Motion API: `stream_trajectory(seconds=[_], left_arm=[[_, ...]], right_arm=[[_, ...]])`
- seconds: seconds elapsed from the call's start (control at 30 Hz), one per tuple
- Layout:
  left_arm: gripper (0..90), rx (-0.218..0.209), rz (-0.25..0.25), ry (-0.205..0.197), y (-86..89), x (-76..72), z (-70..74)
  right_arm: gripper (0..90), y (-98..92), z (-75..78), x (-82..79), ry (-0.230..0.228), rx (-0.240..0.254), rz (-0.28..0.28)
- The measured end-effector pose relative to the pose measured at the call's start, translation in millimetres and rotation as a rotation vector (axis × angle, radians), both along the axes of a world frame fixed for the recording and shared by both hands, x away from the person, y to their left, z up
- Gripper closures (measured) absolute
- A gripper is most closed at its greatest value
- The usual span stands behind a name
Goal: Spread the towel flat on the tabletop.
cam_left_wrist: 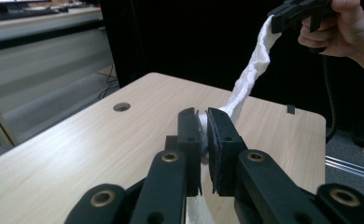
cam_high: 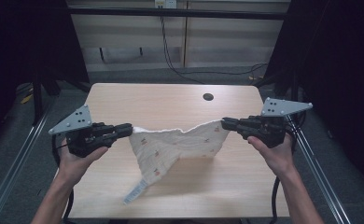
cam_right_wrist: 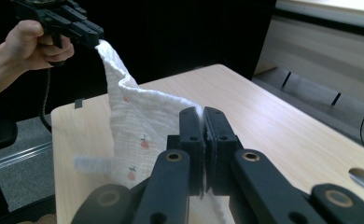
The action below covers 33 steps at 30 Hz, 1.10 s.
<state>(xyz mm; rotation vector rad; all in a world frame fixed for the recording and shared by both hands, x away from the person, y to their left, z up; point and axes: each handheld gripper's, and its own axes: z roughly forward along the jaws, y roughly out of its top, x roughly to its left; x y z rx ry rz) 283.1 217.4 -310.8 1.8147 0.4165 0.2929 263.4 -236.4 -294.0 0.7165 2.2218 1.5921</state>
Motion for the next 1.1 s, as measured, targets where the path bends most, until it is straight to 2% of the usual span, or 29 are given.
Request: stream_trajectory(seconds=[0.03, 0.07, 0.1, 0.23, 0.27, 0.37, 0.43, 0.6, 0.63, 0.67, 0.7, 0.77, 0.87, 0.97, 1.1], left_arm=[[84.7, -0.015, -0.007, -0.017, 1.8, -3.0, 3.7], [84.7, -0.022, -0.010, -0.027, 2.8, -5.0, 6.1], [84.7, -0.028, -0.017, -0.024, 3.5, -6.9, 8.4], [84.7, -0.031, -0.034, -0.049, 6.1, -18.1, 21.1], [84.8, -0.023, -0.028, -0.056, 5.2, -21.9, 23.7], [84.8, -0.019, -0.024, -0.059, 2.2, -23.1, 21.6], [84.8, -0.020, -0.014, -0.050, 0.0, -20.8, 13.2], [84.8, 0.043, 0.008, 0.027, -11.7, -3.1, -23.8], [84.8, 0.045, 0.011, 0.044, -14.1, 0.1, -30.0], [84.7, 0.067, 0.019, 0.065, -18.5, 9.2, -43.3], [84.8, 0.077, 0.026, 0.084, -21.0, 14.5, -49.5], [84.7, 0.100, 0.040, 0.089, -24.3, 19.6, -56.0], [84.7, 0.106, 0.036, 0.112, -27.4, 25.1, -63.2], [84.7, 0.106, 0.047, 0.123, -24.3, 26.6, -65.5], [84.7, 0.123, 0.080, 0.125, -17.1, 25.3, -68.2]], right_arm=[[87.3, 0.6, 2.7, -2.1, -0.006, 0.000, 0.003], [87.4, 1.6, 10.3, -8.3, -0.031, 0.002, 0.000], [87.4, 1.6, 10.3, -8.3, -0.031, 0.002, 0.000], [87.4, 4.1, 26.7, -25.0, -0.082, -0.010, 0.017], [87.5, 5.1, 34.5, -36.0, -0.138, -0.007, 0.031], [87.5, 6.6, 36.7, -41.8, -0.150, -0.016, 0.033], [87.5, 6.5, 30.4, -41.9, -0.135, -0.015, 0.033], [87.4, -0.2, -3.9, -30.8, -0.055, -0.017, 0.007], [87.4, -1.1, -10.9, -28.2, -0.039, -0.034, -0.004], [87.4, -2.0, -15.9, -26.3, -0.025, -0.042, -0.007], [87.4, -4.8, -25.9, -21.7, 0.003, -0.052, -0.017], [87.4, -9.1, -33.7, -15.9, 0.031, -0.054, -0.032], [87.4, -14.8, -43.7, -7.2, 0.061, -0.065, -0.056], [87.4, -17.3, -55.3, 2.7, 0.082, -0.074, -0.059], [87.4, -15.5, -62.1, 9.9, 0.097, -0.066, -0.064]])
